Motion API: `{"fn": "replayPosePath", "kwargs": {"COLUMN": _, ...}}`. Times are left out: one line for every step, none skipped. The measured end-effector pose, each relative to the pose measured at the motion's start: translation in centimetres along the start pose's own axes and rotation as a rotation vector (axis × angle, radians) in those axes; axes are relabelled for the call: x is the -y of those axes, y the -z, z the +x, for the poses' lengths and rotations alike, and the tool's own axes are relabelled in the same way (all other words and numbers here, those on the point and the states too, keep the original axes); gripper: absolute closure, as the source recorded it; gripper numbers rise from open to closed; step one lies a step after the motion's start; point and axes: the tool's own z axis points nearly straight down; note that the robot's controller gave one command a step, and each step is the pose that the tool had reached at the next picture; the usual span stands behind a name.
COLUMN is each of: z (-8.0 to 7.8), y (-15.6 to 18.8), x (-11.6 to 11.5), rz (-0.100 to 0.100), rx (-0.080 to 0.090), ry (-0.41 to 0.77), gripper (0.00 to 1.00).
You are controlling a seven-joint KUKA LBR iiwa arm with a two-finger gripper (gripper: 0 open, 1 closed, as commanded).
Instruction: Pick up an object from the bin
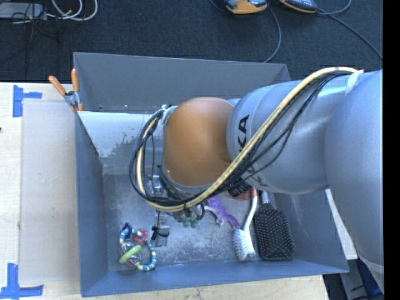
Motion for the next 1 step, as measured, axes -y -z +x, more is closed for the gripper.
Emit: {"fn": "replayPosePath", "kwargs": {"z": -0.20, "y": 0.43, "x": 0.10, "rz": -0.002, "rx": 0.007, "ry": -0.005, "gripper": 0.00}}
